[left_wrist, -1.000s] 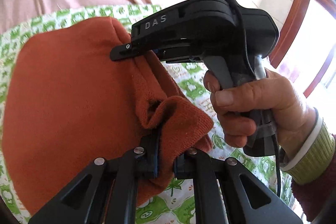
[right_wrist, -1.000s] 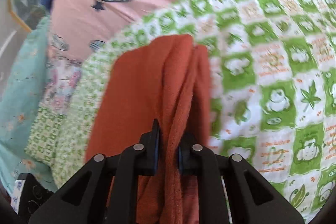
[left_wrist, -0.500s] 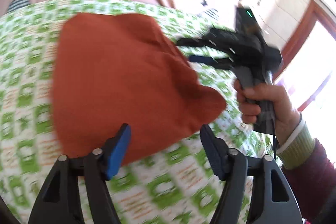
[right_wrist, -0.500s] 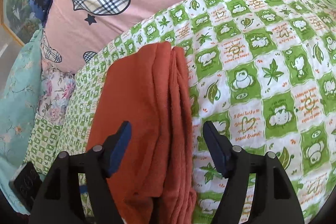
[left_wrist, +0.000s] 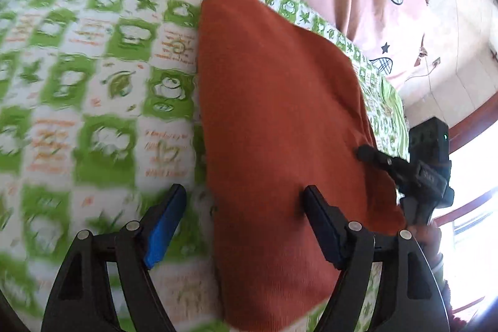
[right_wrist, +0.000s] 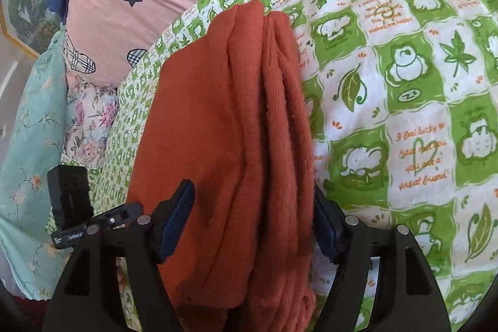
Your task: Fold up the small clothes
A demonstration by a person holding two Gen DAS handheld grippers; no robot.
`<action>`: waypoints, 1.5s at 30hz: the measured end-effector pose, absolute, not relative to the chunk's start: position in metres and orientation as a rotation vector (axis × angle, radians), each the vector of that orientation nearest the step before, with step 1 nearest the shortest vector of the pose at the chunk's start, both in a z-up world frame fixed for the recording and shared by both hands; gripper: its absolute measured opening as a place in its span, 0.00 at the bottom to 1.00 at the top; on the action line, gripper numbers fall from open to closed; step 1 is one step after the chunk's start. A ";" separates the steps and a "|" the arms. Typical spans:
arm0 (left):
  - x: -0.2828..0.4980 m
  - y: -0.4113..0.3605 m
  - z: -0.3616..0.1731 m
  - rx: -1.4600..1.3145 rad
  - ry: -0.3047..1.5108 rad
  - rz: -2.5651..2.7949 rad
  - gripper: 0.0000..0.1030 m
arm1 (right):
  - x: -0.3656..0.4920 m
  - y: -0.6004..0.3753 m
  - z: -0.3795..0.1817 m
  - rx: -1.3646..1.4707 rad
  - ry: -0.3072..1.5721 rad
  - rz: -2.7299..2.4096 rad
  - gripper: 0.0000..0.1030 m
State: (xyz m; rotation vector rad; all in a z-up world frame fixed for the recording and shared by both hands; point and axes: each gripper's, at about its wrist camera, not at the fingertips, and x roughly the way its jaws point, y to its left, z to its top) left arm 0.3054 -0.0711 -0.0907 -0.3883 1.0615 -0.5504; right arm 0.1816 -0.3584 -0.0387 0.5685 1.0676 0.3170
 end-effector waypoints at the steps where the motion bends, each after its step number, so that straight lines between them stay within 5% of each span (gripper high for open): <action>1: 0.311 -0.076 -0.090 -0.379 1.050 -0.566 0.58 | 0.182 -0.358 -0.040 0.567 1.077 0.315 0.49; 4: 0.309 -0.089 -0.093 -0.366 1.065 -0.595 0.34 | 0.183 -0.352 -0.042 0.595 1.105 0.332 0.31; 10: 0.267 -0.069 -0.056 -0.344 0.944 -0.585 0.27 | 0.160 -0.301 -0.007 0.524 1.058 0.443 0.25; 18: 0.167 0.040 -0.016 -0.360 0.863 -0.448 0.26 | 0.131 -0.184 -0.013 0.504 1.081 0.681 0.25; 24: 0.115 0.102 -0.045 -0.390 0.925 -0.359 0.27 | 0.122 -0.136 -0.044 0.456 1.163 0.684 0.25; 29: 0.125 0.128 -0.083 -0.497 0.984 -0.331 0.44 | 0.112 -0.139 -0.042 0.364 1.200 0.574 0.50; 33: 0.147 0.145 -0.074 -0.483 0.903 -0.293 0.52 | 0.099 -0.150 -0.016 0.294 1.112 0.473 0.53; 38: 0.210 0.173 -0.084 -0.589 0.903 -0.276 0.52 | 0.082 -0.157 0.002 0.350 1.043 0.441 0.53; 45: 0.294 0.198 -0.090 -0.715 0.906 -0.232 0.06 | 0.070 -0.149 0.009 0.341 1.043 0.421 0.53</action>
